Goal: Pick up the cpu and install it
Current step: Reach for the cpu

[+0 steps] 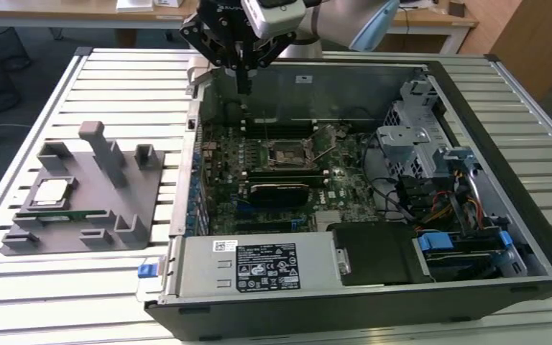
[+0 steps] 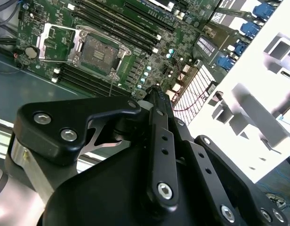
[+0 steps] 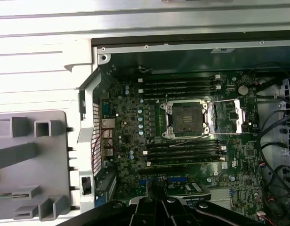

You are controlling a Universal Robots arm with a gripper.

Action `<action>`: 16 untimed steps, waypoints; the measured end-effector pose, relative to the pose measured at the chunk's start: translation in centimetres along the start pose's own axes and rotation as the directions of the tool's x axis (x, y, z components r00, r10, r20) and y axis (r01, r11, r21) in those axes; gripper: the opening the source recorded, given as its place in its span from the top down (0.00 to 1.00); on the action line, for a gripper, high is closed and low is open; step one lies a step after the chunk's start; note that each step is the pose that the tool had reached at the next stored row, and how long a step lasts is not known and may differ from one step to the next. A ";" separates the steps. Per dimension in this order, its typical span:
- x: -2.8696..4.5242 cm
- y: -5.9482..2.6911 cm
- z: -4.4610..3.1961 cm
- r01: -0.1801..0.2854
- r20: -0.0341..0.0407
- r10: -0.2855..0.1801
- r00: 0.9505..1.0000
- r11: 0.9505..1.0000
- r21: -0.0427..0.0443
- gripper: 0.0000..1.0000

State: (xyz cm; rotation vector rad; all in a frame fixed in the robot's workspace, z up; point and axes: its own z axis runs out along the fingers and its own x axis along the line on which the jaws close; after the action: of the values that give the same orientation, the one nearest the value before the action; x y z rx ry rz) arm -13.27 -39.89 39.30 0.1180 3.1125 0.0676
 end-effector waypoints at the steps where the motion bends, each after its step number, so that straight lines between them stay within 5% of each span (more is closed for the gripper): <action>1: 0.04 0.00 0.00 0.000 0.000 0.000 1.000 1.000 0.000 0.89; 16: 0.53 -0.04 0.06 0.000 0.000 0.000 1.000 1.000 0.000 0.89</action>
State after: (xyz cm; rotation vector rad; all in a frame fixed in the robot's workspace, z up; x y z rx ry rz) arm -13.80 -39.89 39.23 0.1180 3.1126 0.0677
